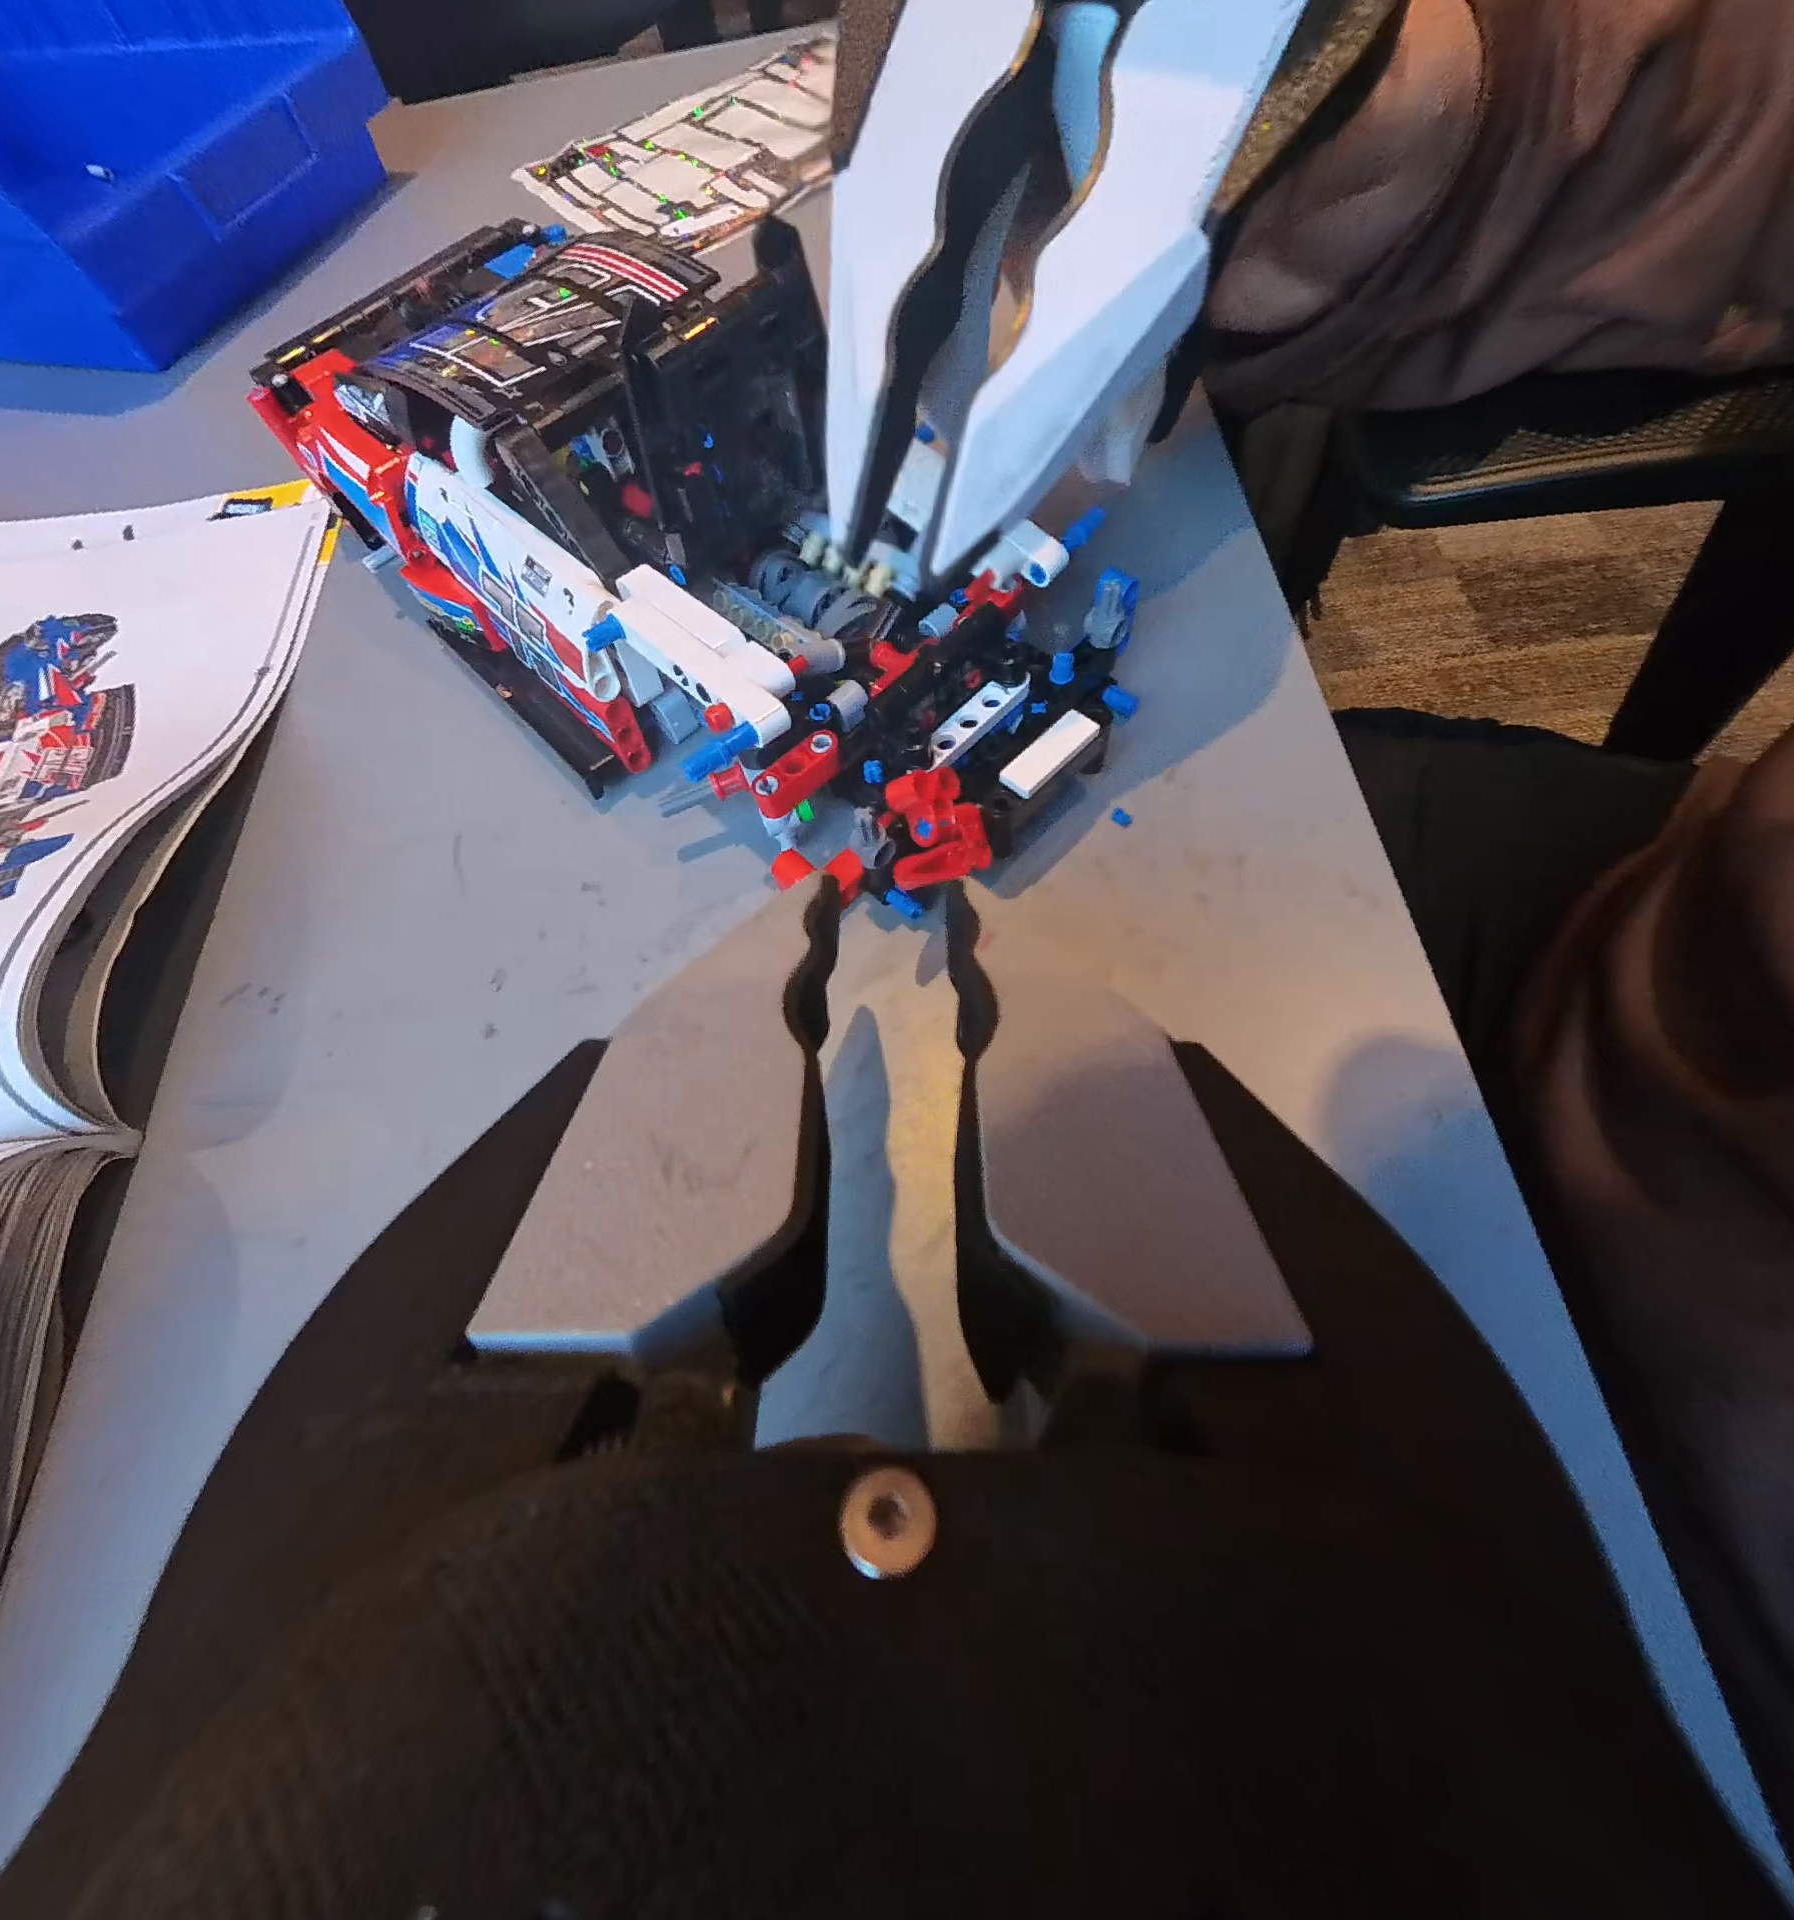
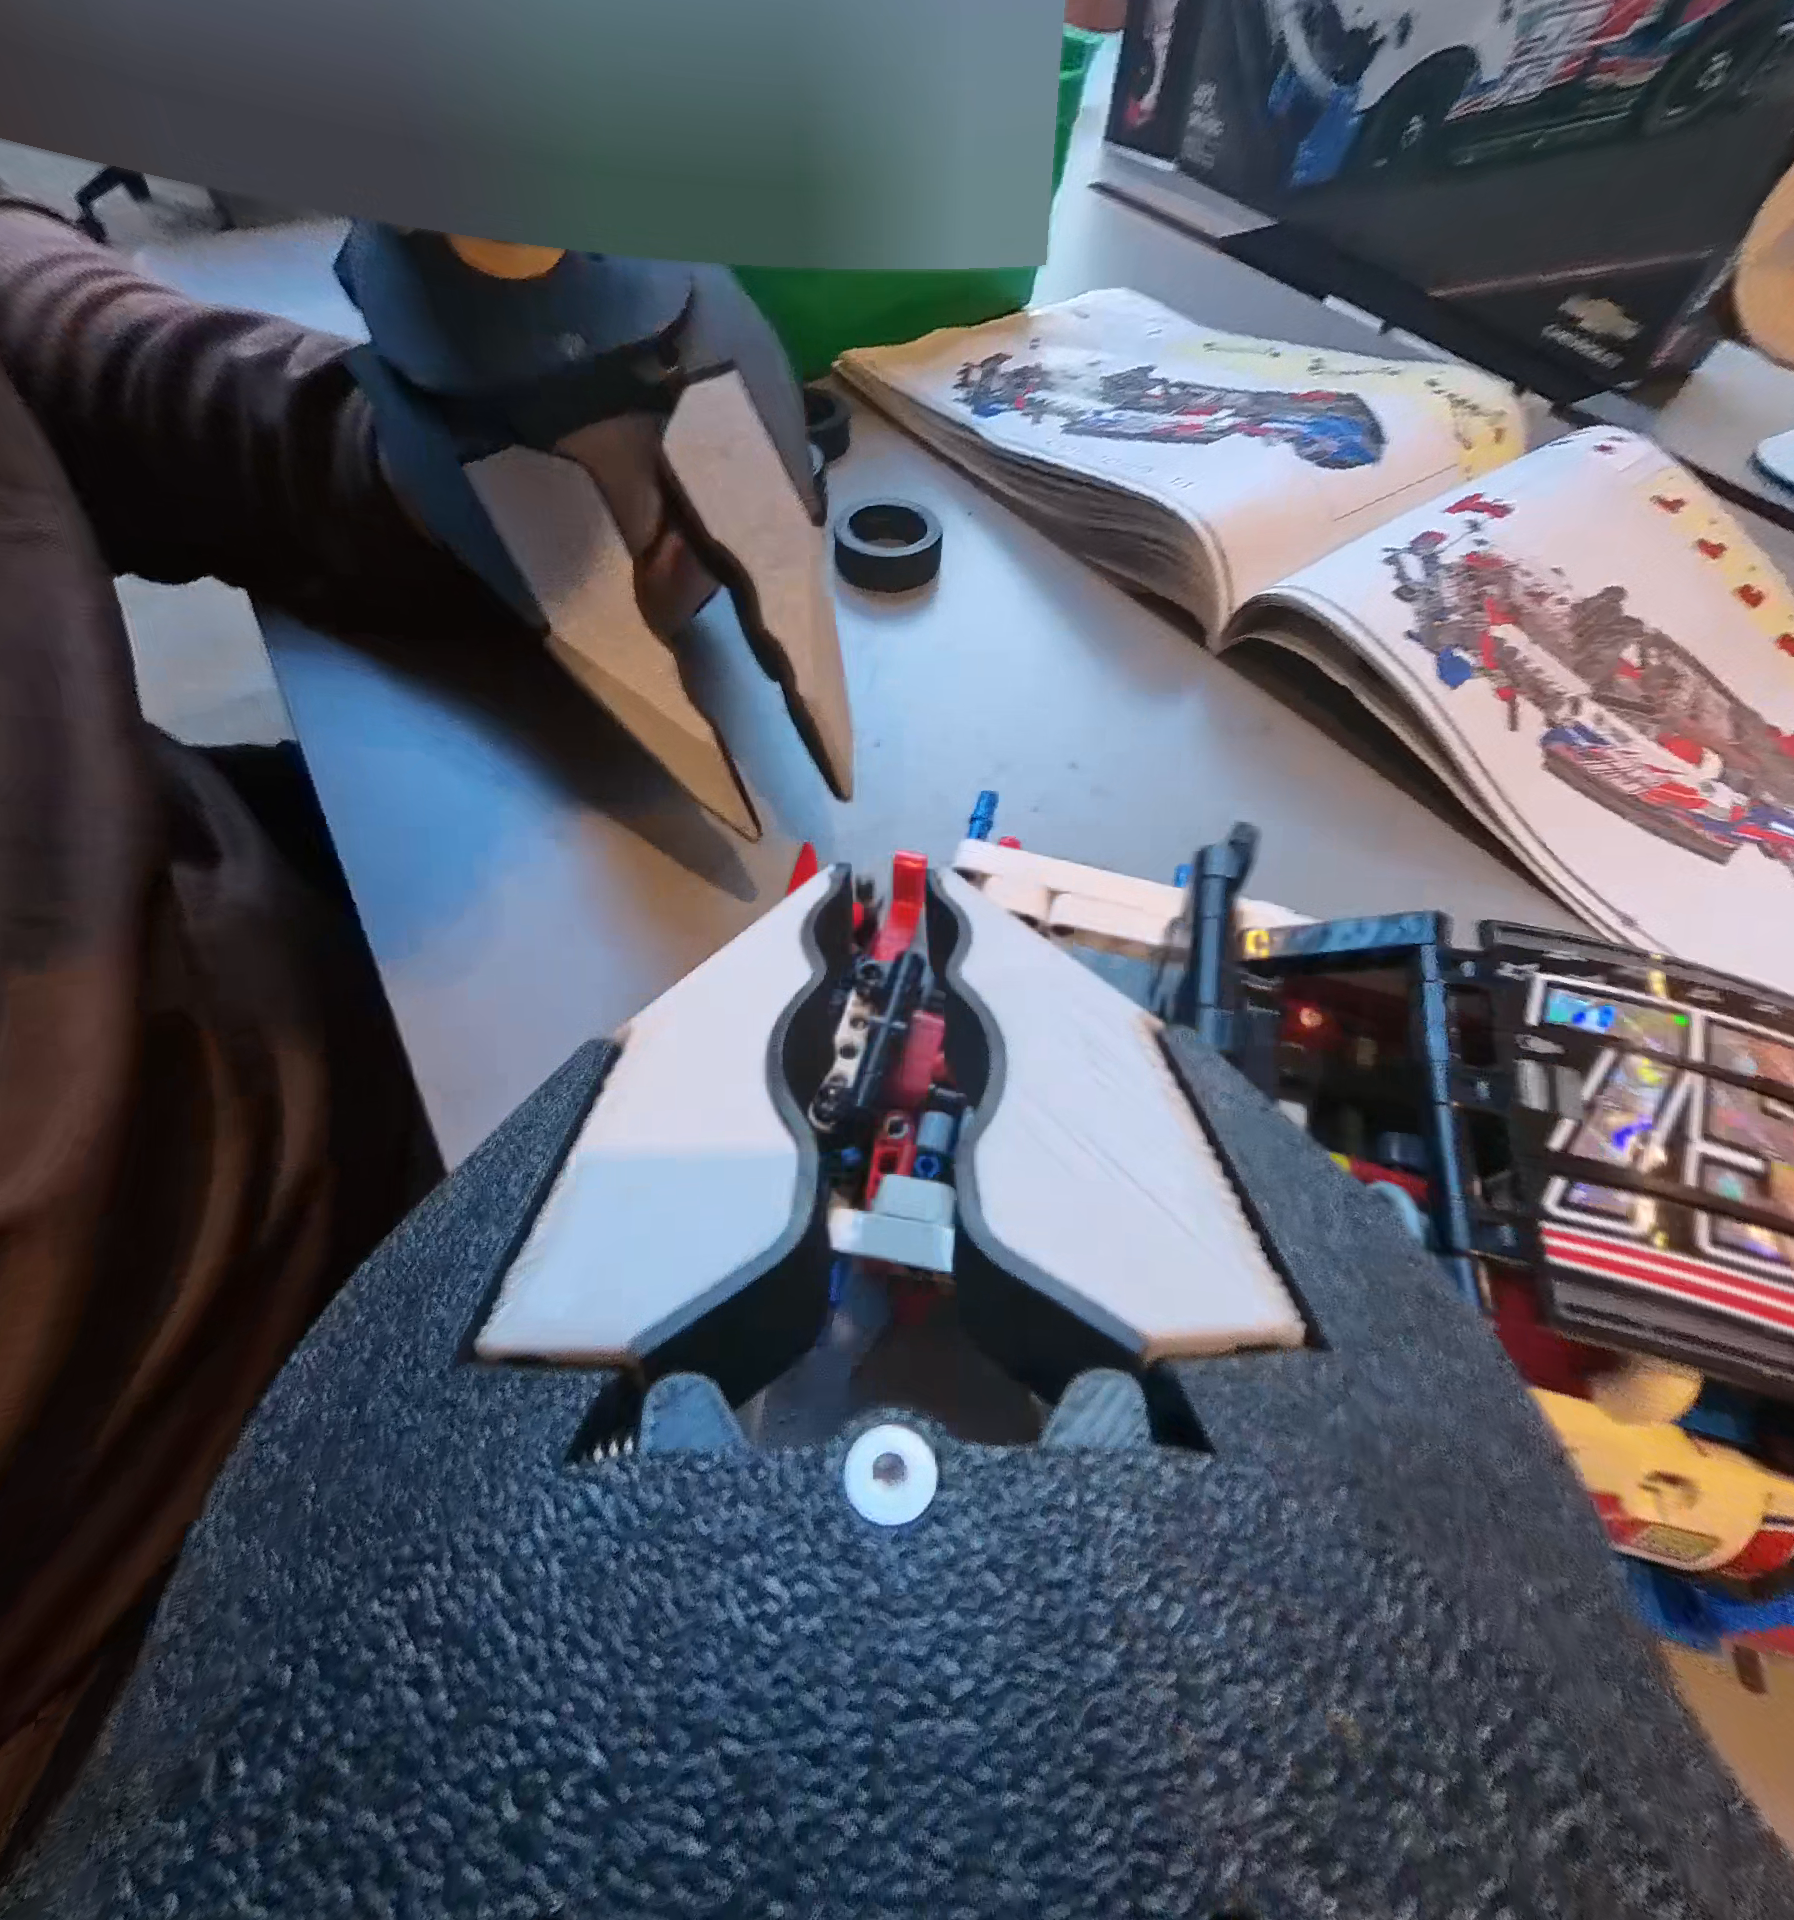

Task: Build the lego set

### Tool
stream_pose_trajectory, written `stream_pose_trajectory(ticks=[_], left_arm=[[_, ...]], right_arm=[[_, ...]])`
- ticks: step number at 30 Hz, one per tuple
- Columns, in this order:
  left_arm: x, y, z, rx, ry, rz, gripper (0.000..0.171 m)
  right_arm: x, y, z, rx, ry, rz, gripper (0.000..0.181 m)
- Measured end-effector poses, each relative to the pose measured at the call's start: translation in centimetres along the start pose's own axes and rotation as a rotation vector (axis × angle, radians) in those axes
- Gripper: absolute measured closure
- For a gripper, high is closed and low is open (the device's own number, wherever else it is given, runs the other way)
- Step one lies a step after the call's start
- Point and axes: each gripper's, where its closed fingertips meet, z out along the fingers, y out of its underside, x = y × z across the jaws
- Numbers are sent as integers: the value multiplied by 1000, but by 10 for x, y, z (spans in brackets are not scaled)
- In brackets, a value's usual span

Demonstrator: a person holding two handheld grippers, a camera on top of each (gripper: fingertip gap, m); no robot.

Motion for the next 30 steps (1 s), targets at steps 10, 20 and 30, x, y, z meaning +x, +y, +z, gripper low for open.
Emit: stream_pose_trajectory(ticks=[10, 20, 30], left_arm=[[17, 17, 21, -174, 130, -43, 149], [10, 2, 12, -59, 186, -206, 163], [10, 6, 17, -95, 233, -338, 171]], right_arm=[[-19, 18, 17, -145, -18, -126, 166], [-20, 19, 19, -165, -17, -136, 166], [-22, 22, 21, -194, -4, -182, 165]])
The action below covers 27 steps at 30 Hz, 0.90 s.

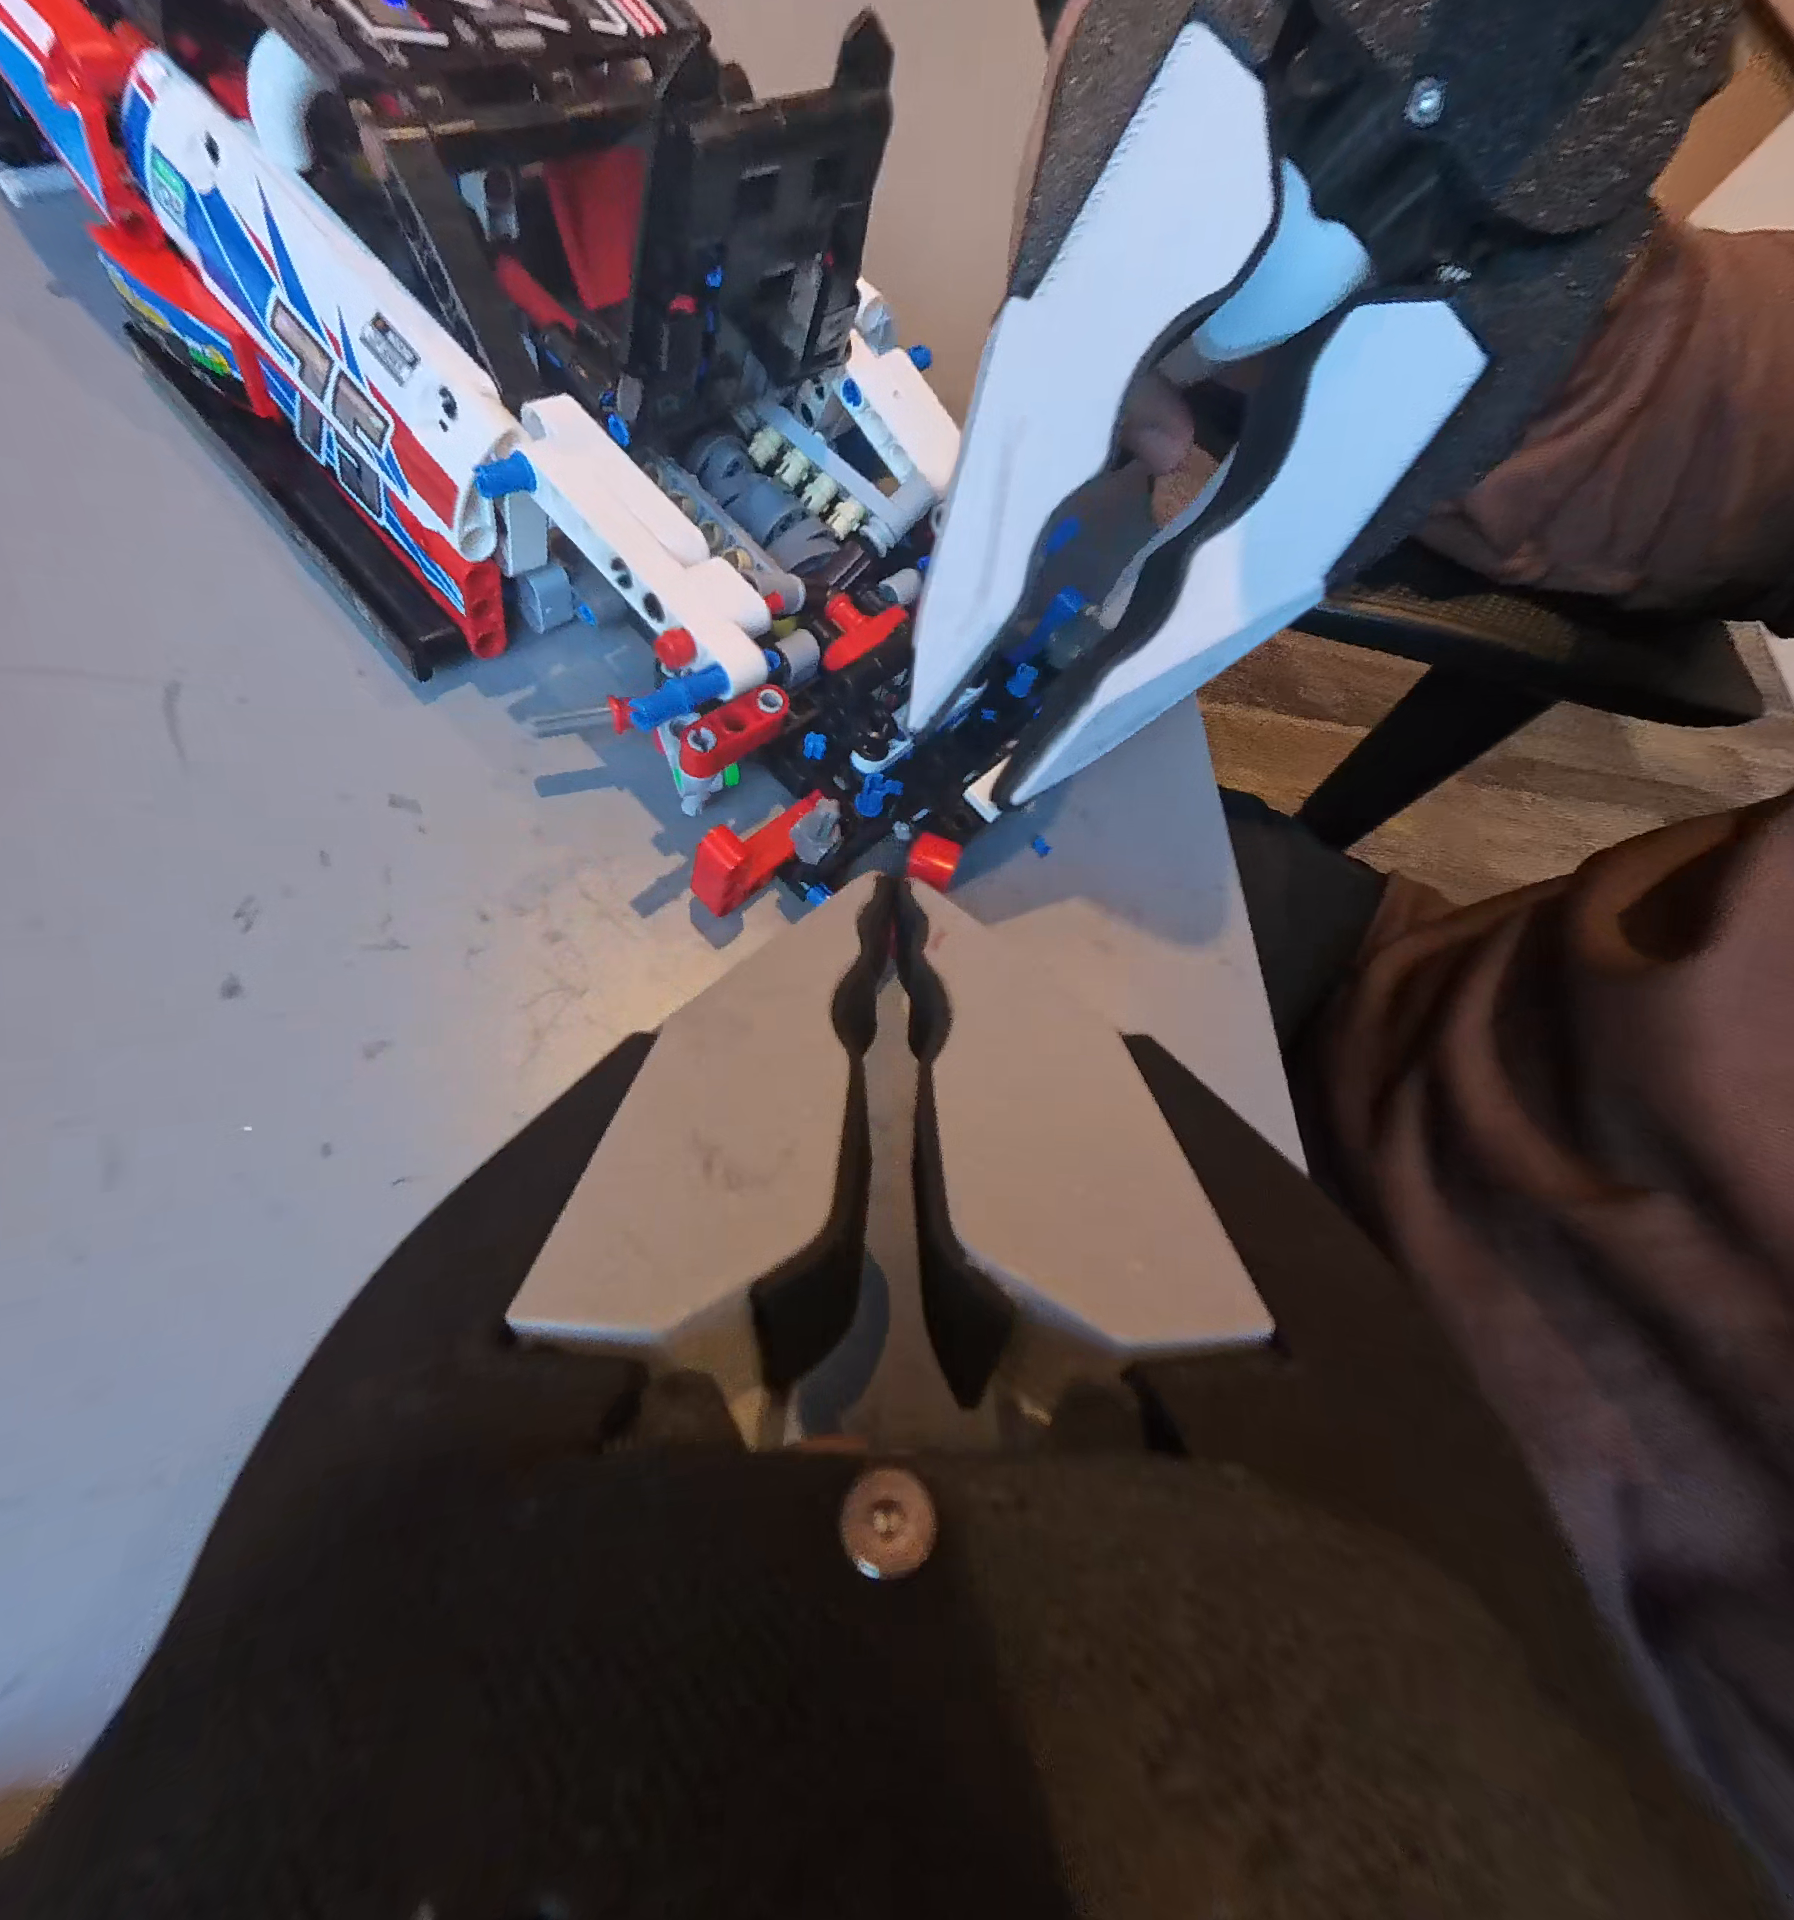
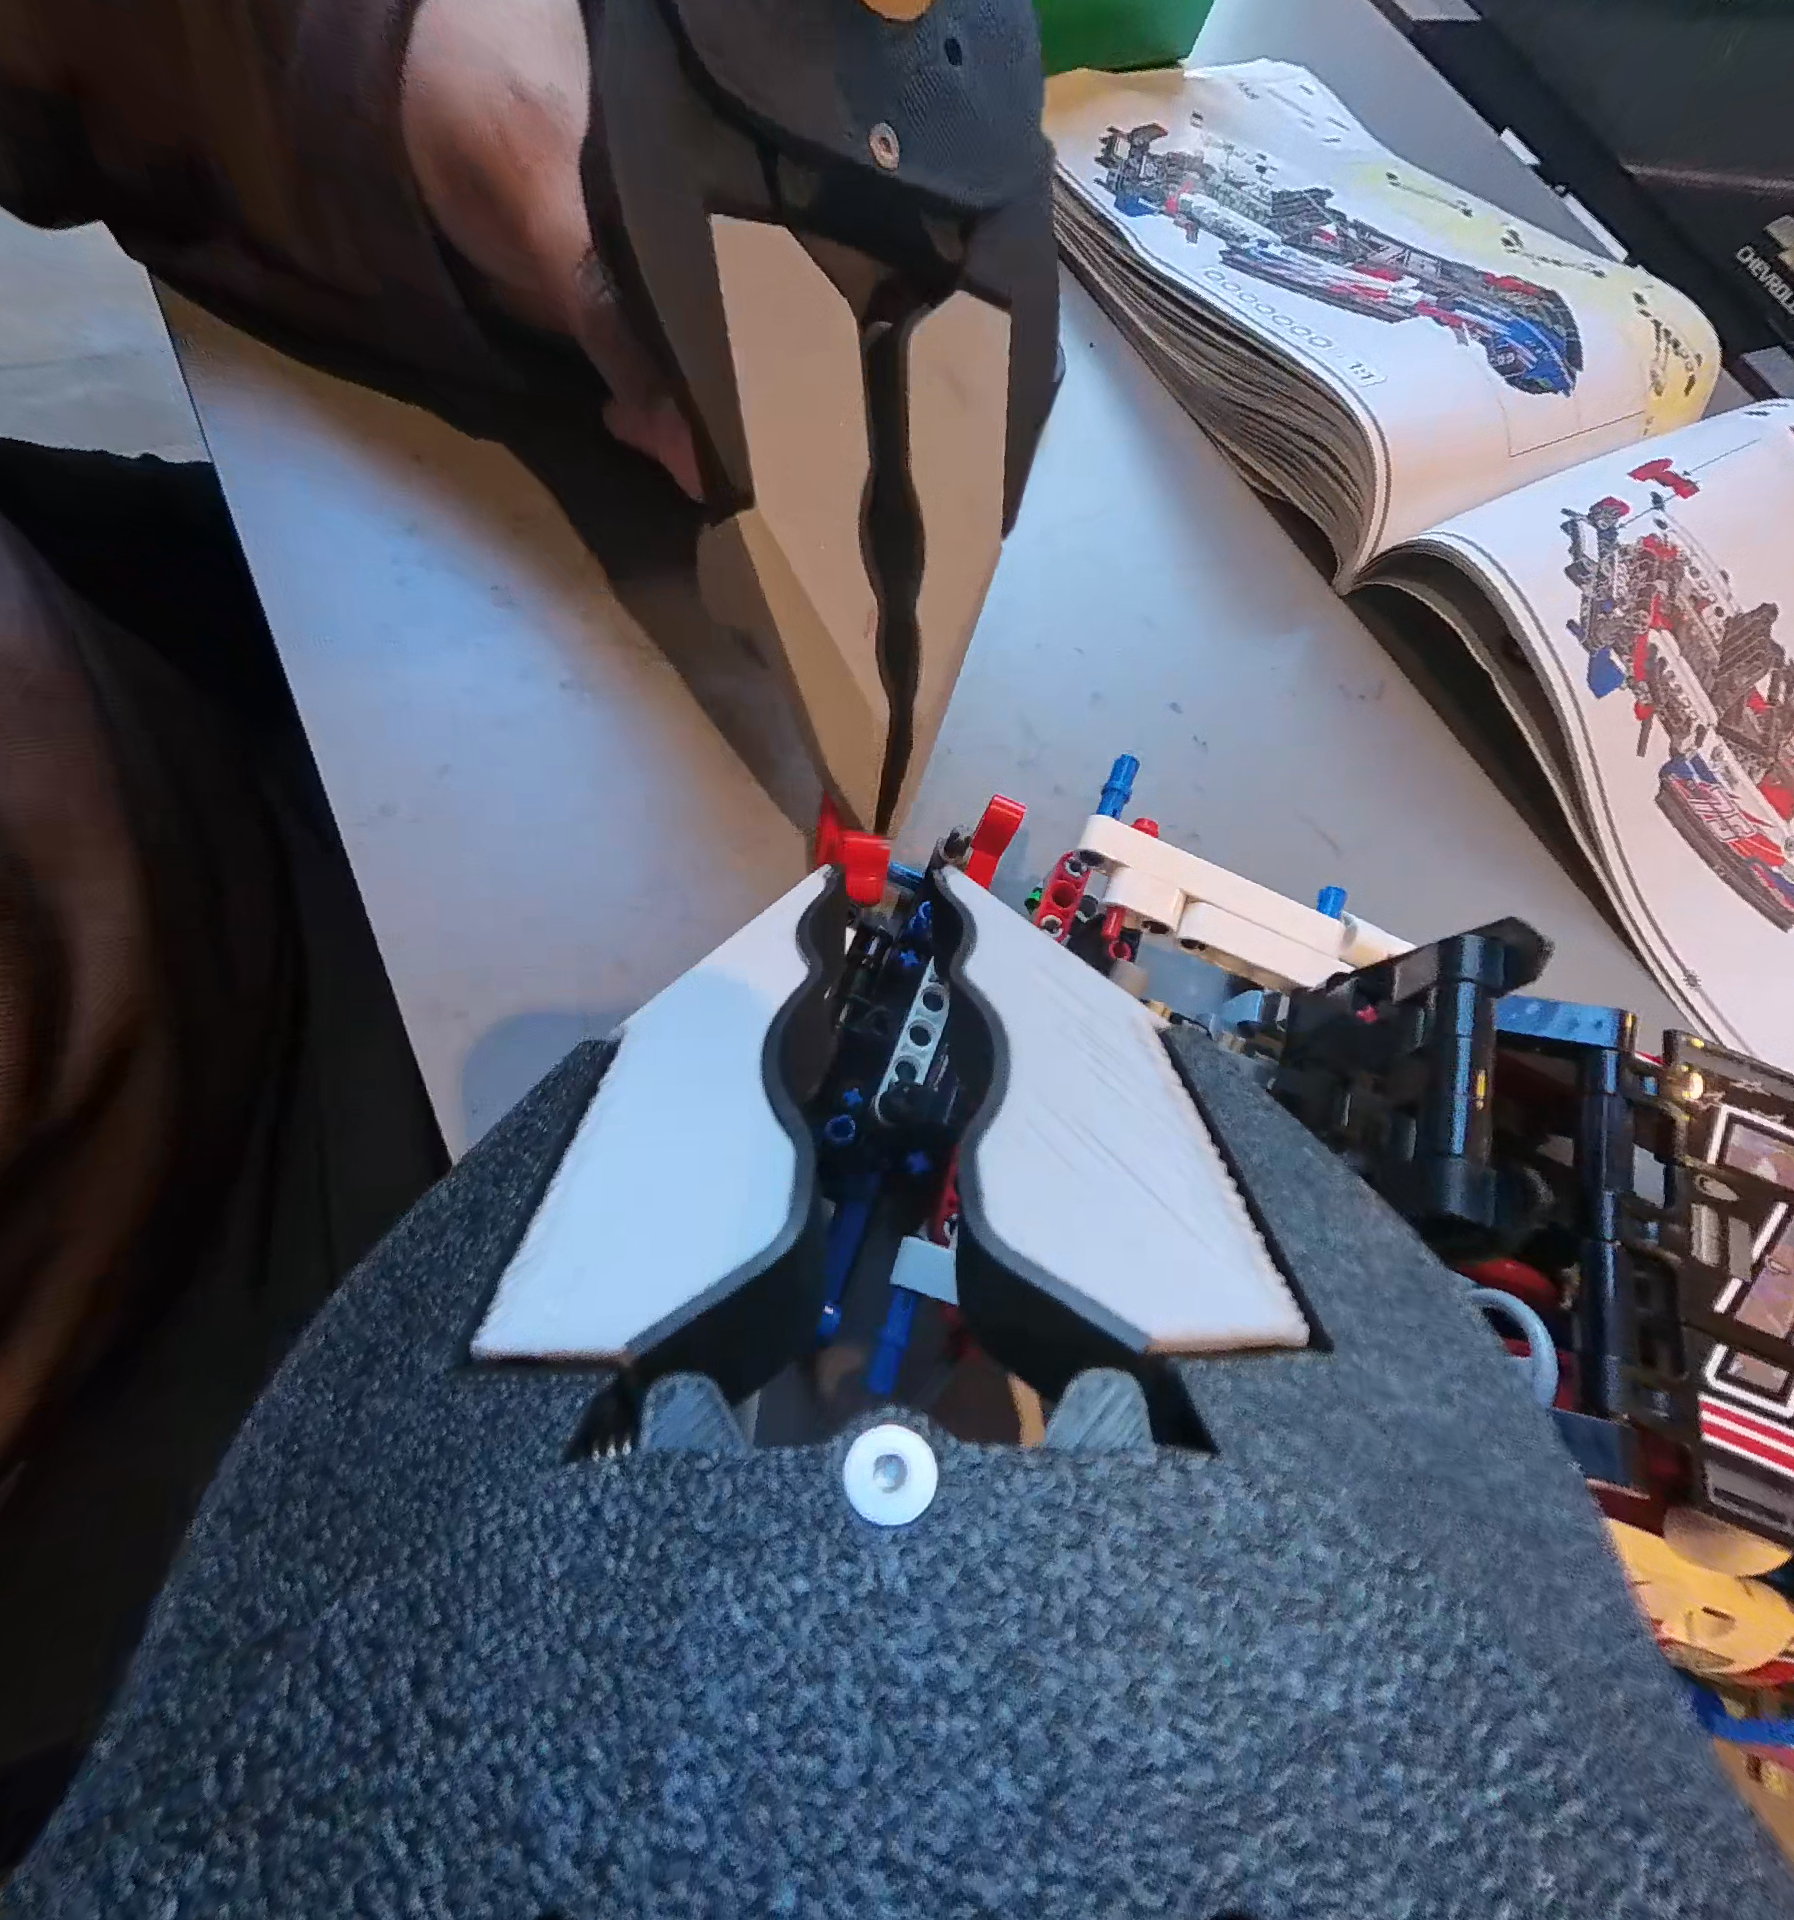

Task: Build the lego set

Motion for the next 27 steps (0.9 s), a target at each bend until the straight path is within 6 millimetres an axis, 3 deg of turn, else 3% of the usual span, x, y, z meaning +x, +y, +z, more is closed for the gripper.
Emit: stream_pose_trajectory(ticks=[6, 8, 12, 17, 27], left_arm=[[8, 10, -5, -53, 97, -80, 171], [7, 13, -13, -40, 73, -59, 155], [-3, 18, -20, -57, -34, 65, 144], [-3, 18, -9, -127, -15, 240, 148], [-4, 21, 6, -176, -3, 353, 150]], right_arm=[[4, 6, -4, -37, 22, -17, 164], [5, 7, -7, -34, 29, -11, 165], [5, 5, -8, -14, 15, 8, 165], [1, 3, -5, -11, -3, 5, 165], [-2, -3, -6, 54, -64, 55, 165]])
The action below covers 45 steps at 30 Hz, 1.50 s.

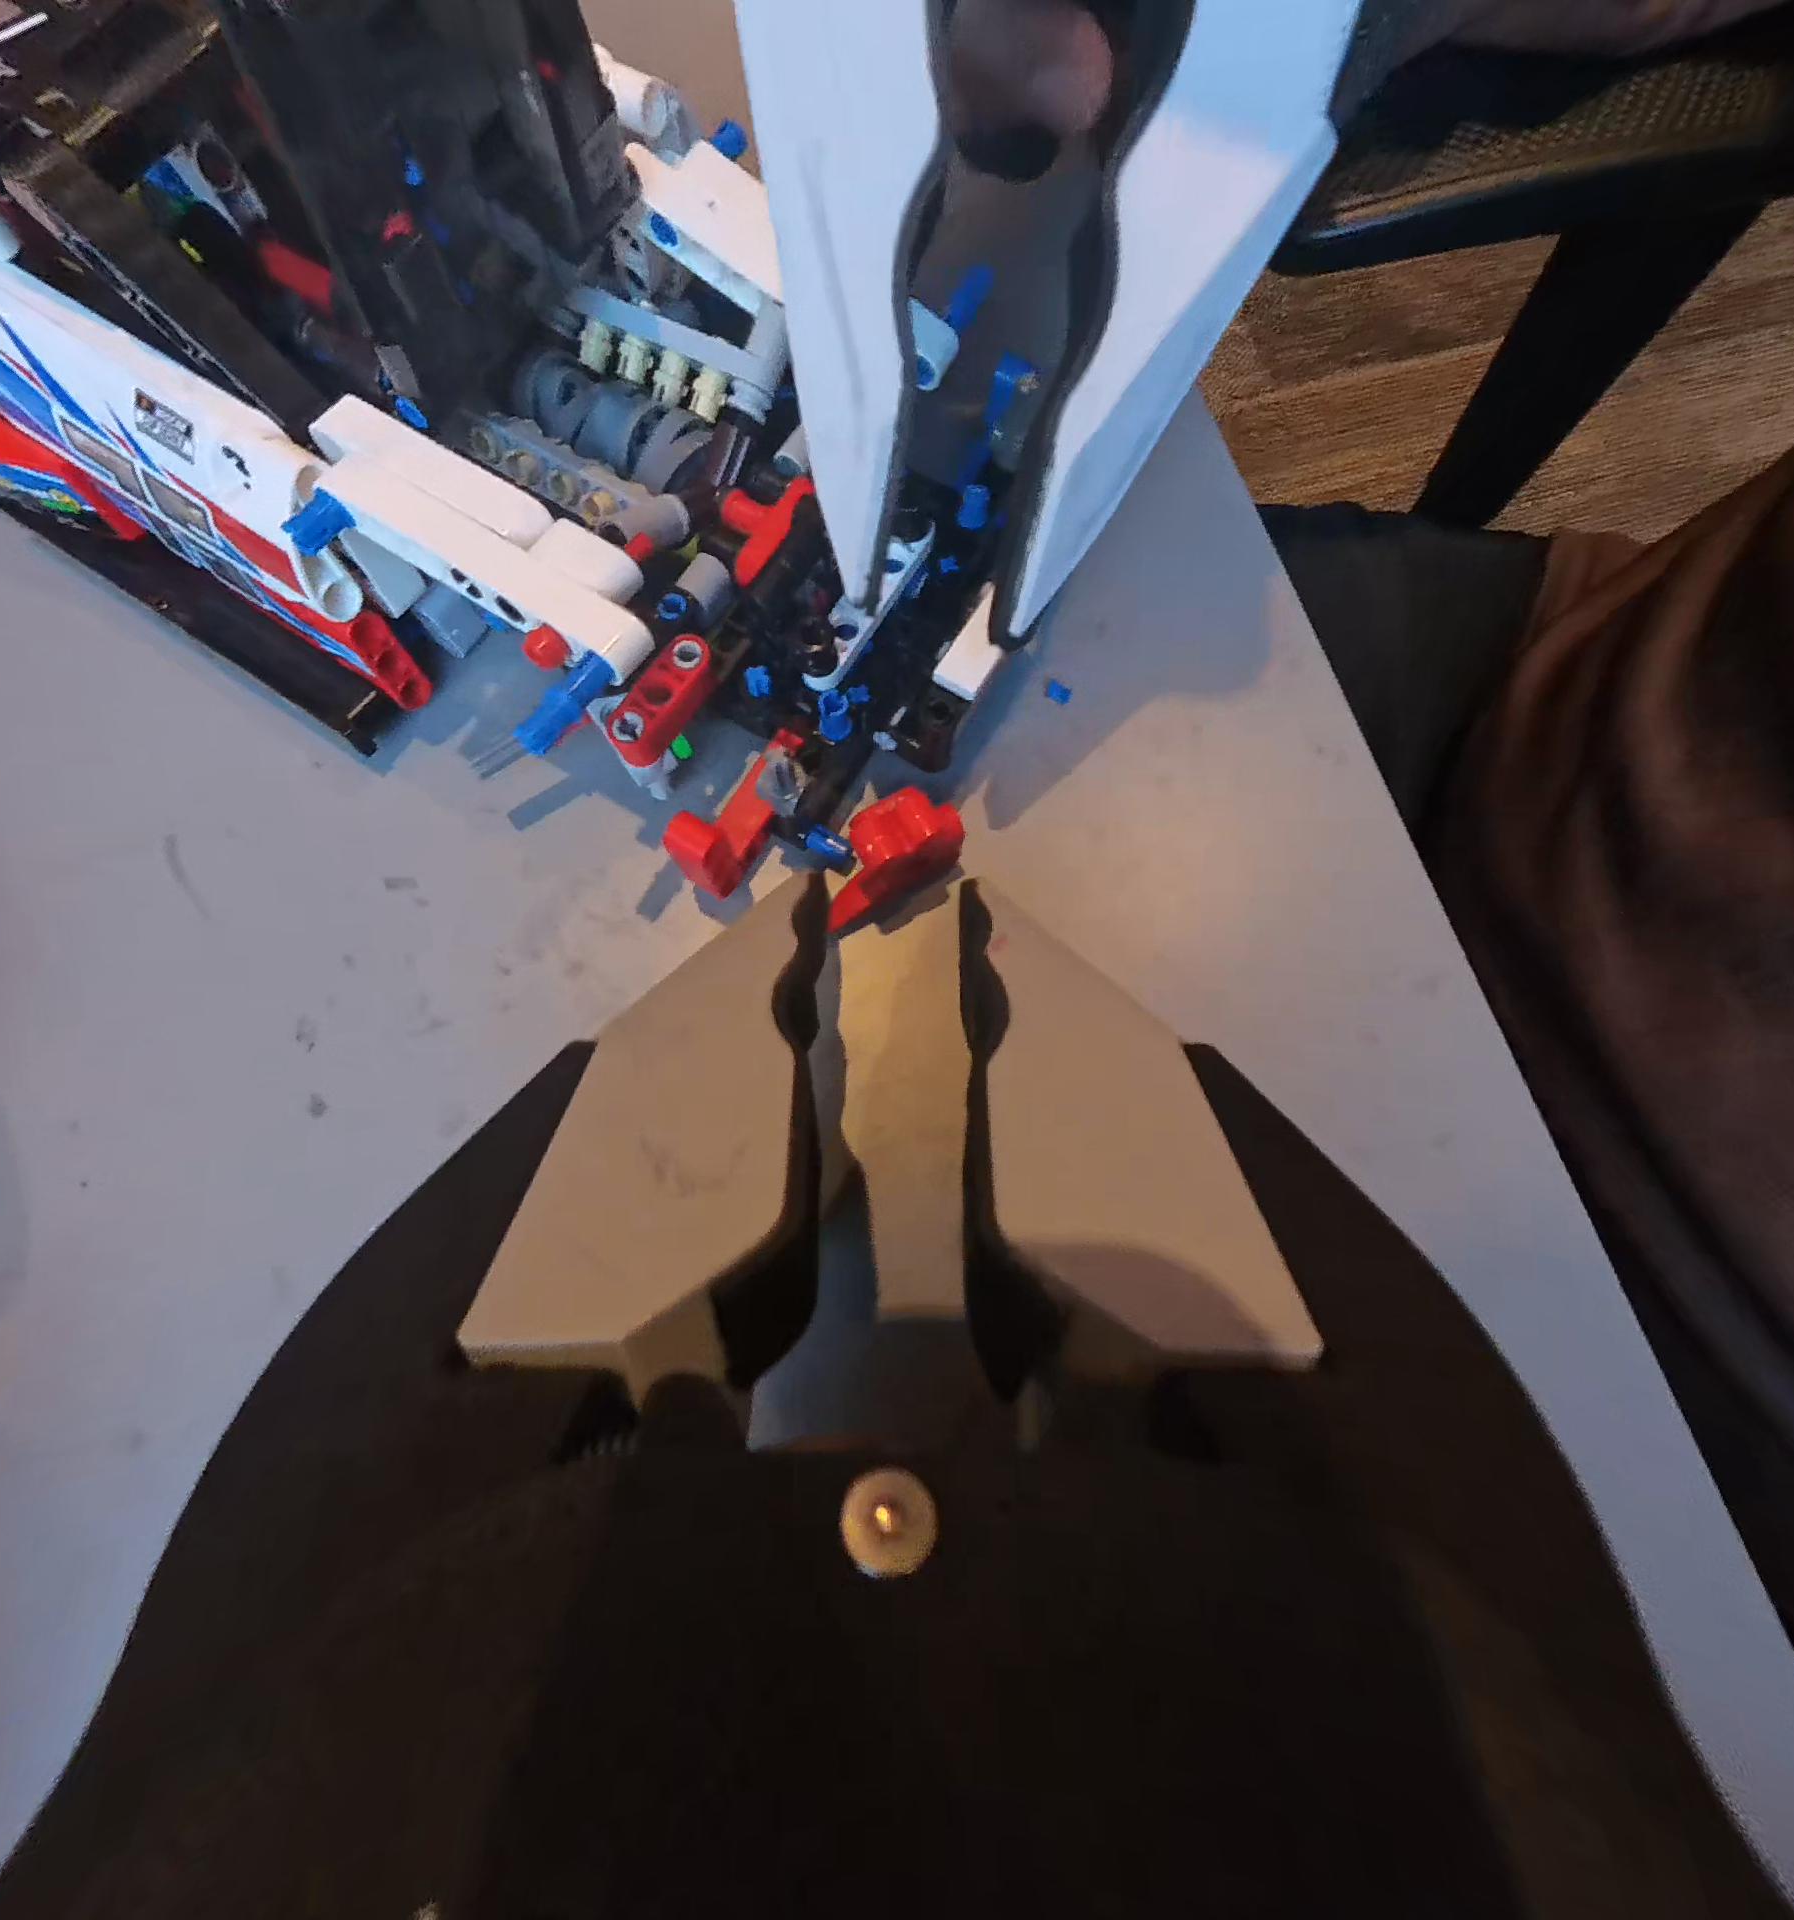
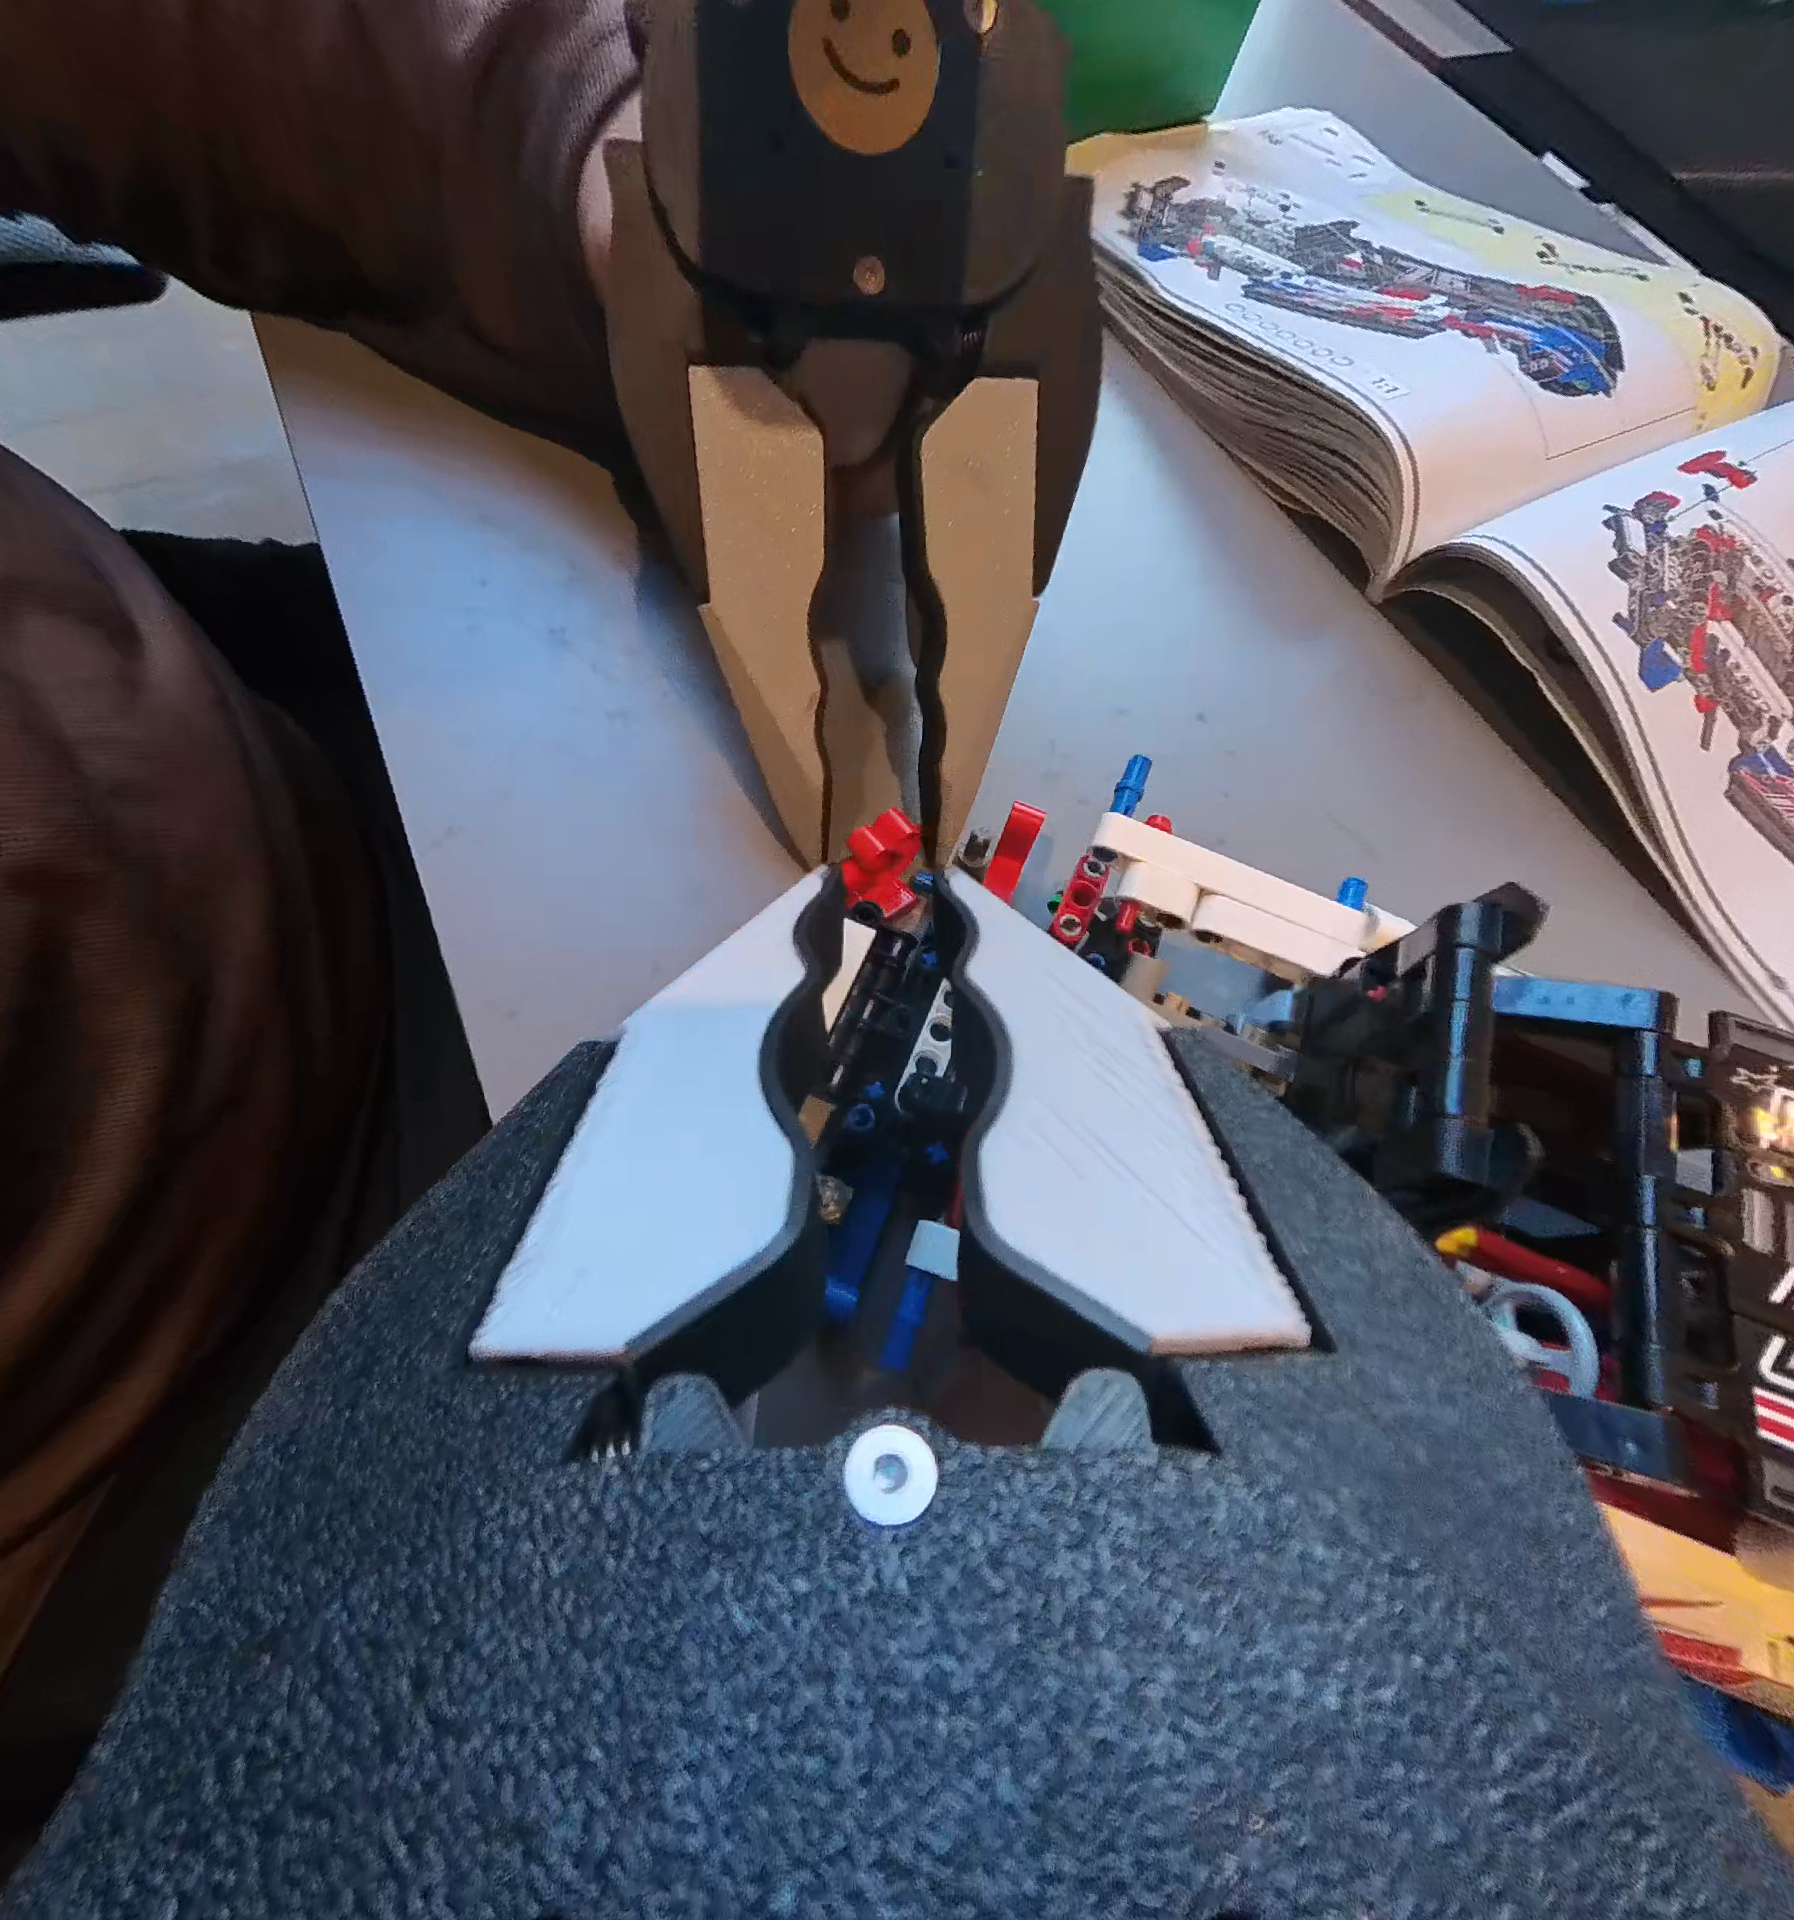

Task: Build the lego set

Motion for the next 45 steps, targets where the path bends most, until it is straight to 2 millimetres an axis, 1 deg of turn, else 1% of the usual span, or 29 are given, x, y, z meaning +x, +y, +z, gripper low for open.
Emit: stream_pose_trajectory(ticks=[3, 5, 6, 12, 17, 19, 21, 24, 27, 29, 32, 34, 35, 36, 39, 41, 43, 44, 45], left_arm=[[2, -1, 1, 5, 14, 4, 150], [0, 0, 1, 5, 7, -2, 164], [3, 0, 1, 5, 29, -3, 167], [6, 1, -1, 5, 61, -17, 168], [4, 3, -7, 5, 108, -94, 168], [3, 4, -10, 4, 122, -142, 168], [4, 0, -14, 27, 144, -186, 168], [4, -3, -19, 37, 159, -246, 168], [15, -2, -22, 20, 248, -345, 168], [24, -4, -25, 20, 351, -437, 168], [31, -9, -31, 17, 449, -518, 168], [33, -11, -34, 2, 479, -535, 168], [35, -11, -34, -11, 489, -540, 168], [36, -11, -35, -24, 491, -539, 168], [33, -14, -36, -12, 464, -544, 168], [28, -19, -36, 31, 434, -553, 167], [25, -26, -38, 94, 410, -556, 167], [23, -30, -39, 122, 398, -553, 167], [20, -32, -39, 143, 378, -546, 164]], right_arm=[[1, -2, 0, 23, -11, 19, 165], [2, -4, 0, 41, -24, 36, 165], [2, -5, -1, 49, -30, 44, 165], [7, -7, -1, 64, -34, 56, 165], [11, -4, -2, 31, -6, 33, 164], [11, 0, -1, -5, 19, -5, 163], [7, 2, 1, -43, 40, -52, 162], [-1, 1, 8, -85, 64, -116, 158], [-5, -7, 13, -99, 113, -190, 151], [-8, -10, 16, -132, 159, -284, 147], [-17, -12, 23, -191, 204, -433, 147], [-24, -12, 28, -209, 205, -484, 149], [-24, -12, 29, -213, 222, -499, 150], [-22, -14, 28, -212, 248, -507, 158], [-19, -16, 26, -208, 278, -465, 158], [-15, -17, 23, -197, 325, -417, 159], [-10, -16, 17, -178, 355, -342, 159], [-8, -16, 14, -163, 361, -295, 165], [-5, -15, 11, -149, 371, -243, 165]])
